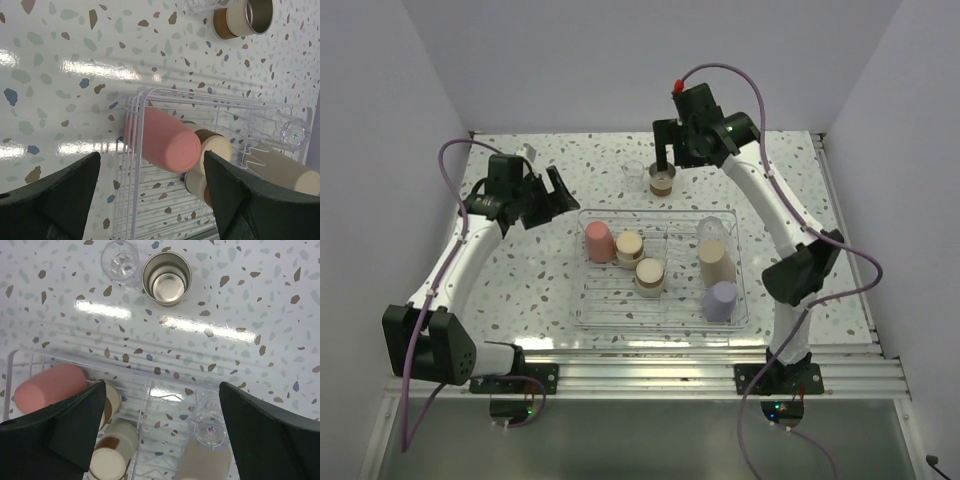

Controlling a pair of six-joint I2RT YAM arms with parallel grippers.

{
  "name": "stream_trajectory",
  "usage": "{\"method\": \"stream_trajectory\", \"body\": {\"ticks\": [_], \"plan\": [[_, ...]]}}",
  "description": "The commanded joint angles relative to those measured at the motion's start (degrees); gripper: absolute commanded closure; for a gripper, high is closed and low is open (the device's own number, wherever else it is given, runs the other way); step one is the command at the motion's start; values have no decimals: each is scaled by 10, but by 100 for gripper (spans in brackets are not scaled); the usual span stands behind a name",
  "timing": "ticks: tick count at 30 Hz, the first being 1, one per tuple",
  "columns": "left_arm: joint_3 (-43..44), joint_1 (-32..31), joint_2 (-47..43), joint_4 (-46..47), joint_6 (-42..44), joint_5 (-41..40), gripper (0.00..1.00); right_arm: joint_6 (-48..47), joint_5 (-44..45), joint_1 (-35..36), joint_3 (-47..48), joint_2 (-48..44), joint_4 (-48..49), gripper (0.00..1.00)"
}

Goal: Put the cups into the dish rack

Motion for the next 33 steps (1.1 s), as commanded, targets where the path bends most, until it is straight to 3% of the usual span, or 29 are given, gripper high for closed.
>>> {"method": "stream_trajectory", "body": {"ticks": [1, 8, 17, 33], "plan": [[21, 3, 17, 29, -1, 26, 14, 20, -19, -7, 97, 67, -36, 2], [51, 3, 52, 42, -2, 59, 14, 72, -45, -60, 199, 206, -39, 6], [47, 3, 86, 56, 8, 88, 15, 94, -65, -80, 199, 279, 15, 16], [83, 5, 146, 48, 50, 91, 15, 168, -65, -95, 184, 365, 86, 24]]}}
